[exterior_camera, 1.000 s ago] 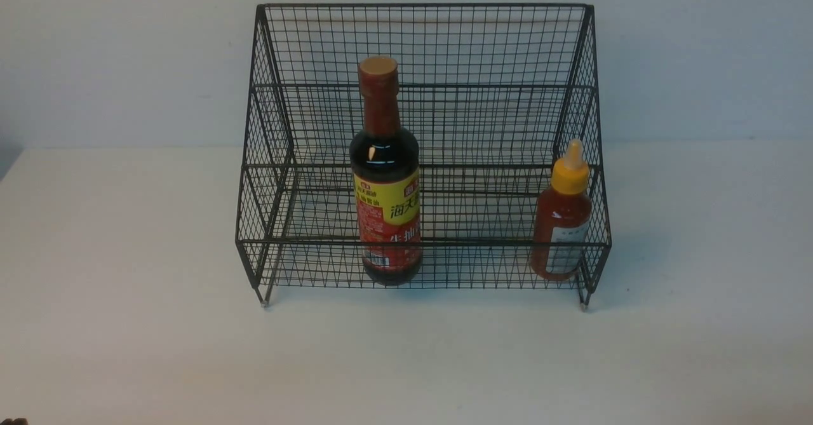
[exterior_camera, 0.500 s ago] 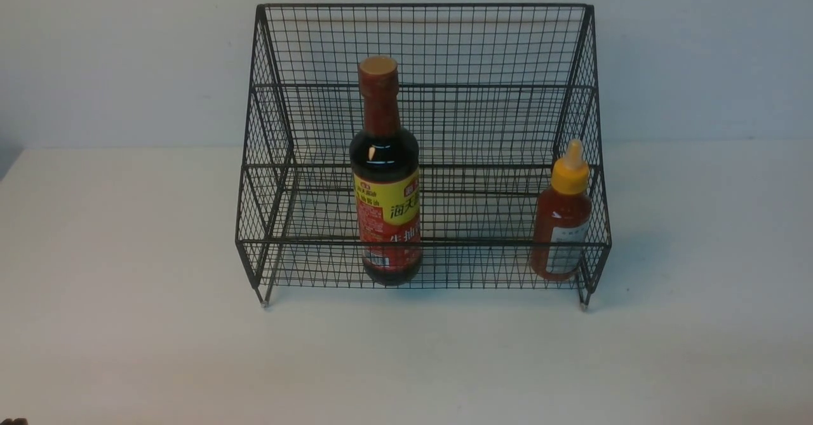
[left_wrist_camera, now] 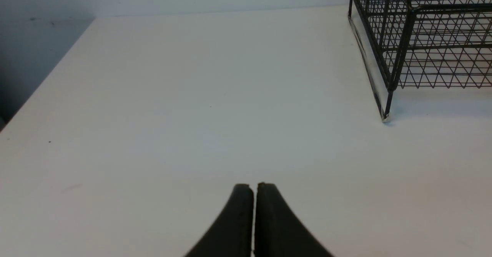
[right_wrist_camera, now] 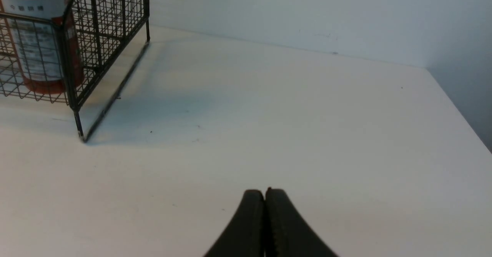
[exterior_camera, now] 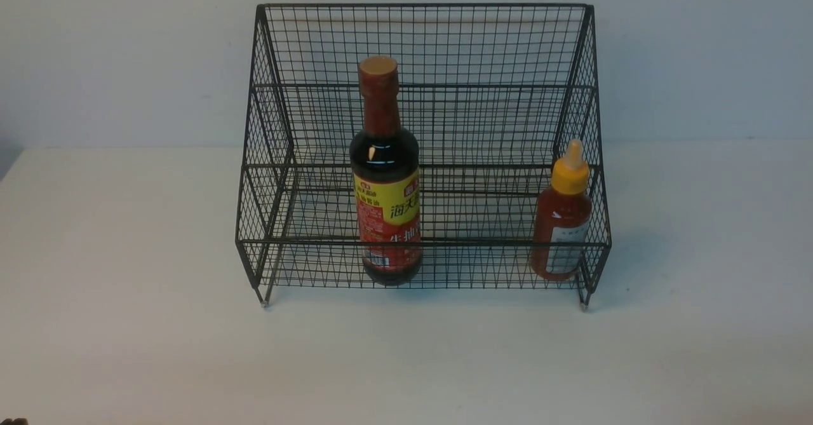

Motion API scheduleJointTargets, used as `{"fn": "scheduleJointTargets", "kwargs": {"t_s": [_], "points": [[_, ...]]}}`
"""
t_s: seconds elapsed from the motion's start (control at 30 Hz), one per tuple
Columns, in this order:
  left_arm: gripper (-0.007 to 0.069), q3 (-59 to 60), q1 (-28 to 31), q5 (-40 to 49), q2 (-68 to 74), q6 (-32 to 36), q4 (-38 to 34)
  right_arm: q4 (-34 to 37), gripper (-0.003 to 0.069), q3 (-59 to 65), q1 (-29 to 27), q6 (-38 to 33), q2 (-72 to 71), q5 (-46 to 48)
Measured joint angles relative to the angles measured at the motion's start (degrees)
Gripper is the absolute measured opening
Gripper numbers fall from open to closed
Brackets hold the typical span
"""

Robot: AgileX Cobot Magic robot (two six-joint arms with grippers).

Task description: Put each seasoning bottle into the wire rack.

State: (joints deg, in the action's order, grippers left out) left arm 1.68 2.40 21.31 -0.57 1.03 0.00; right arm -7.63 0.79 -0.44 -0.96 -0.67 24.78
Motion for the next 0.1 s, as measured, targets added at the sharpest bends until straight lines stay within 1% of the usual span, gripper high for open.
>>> {"fn": "scheduleJointTargets", "kwargs": {"t_s": [0.1], "points": [[-0.0005,0.0,0.0,0.0,0.0,0.0,0.0,0.0,-0.0015,0.0,0.0,0.0,0.0,0.0]]}}
